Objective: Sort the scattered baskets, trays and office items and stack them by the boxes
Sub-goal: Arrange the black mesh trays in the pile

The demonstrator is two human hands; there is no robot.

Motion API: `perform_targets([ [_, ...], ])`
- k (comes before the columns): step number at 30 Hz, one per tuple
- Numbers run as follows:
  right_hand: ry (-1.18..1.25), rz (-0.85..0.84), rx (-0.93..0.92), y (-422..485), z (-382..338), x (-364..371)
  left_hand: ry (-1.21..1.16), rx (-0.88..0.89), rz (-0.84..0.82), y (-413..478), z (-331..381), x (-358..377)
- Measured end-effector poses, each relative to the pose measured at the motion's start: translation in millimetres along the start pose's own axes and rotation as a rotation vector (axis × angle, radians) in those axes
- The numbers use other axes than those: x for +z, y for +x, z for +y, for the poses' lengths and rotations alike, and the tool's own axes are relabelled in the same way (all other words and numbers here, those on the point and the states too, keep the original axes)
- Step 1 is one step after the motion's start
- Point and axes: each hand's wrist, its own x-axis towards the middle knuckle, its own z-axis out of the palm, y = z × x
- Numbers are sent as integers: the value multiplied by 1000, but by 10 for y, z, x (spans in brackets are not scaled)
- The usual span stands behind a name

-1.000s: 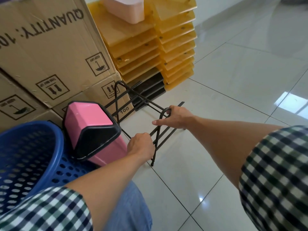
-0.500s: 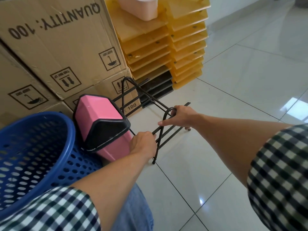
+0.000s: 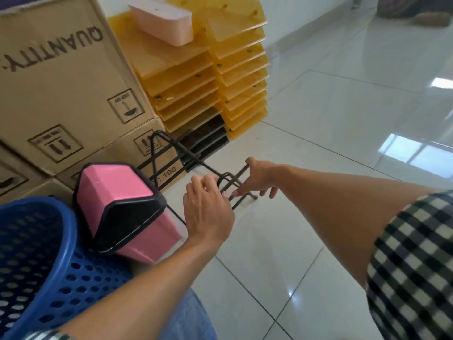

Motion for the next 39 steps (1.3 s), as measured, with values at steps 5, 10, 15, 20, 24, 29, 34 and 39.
perform_targets([
  [5, -79, 233, 166, -417, 639, -425, -140, 169, -200, 180, 774, 112],
  [10, -48, 360, 346, -1112, 1435, -676, -191, 353, -432, 154, 1753, 225],
  [15, 3, 529, 574, -2216, 2114, -818, -248, 585, -584, -219, 2657, 61],
  [20, 18, 650, 837, -3422, 2607, -741, -308, 844, -688, -724, 3350, -253],
  [24, 69, 842, 998, -4093, 2991, -458, -400, 937, -882, -1261, 3689, -368],
  [29, 84, 756, 1164, -4521, 3461, 77, -399, 1068, -1107, -2071, 3830, -242],
  [34, 47, 615, 1170, -4832, 3538, 381, -438, 1139, -1331, -2766, 3873, -343],
  [39, 506, 269, 1070, -5457, 3511, 705, -268, 1390, -1730, -3224, 3876, -545],
])
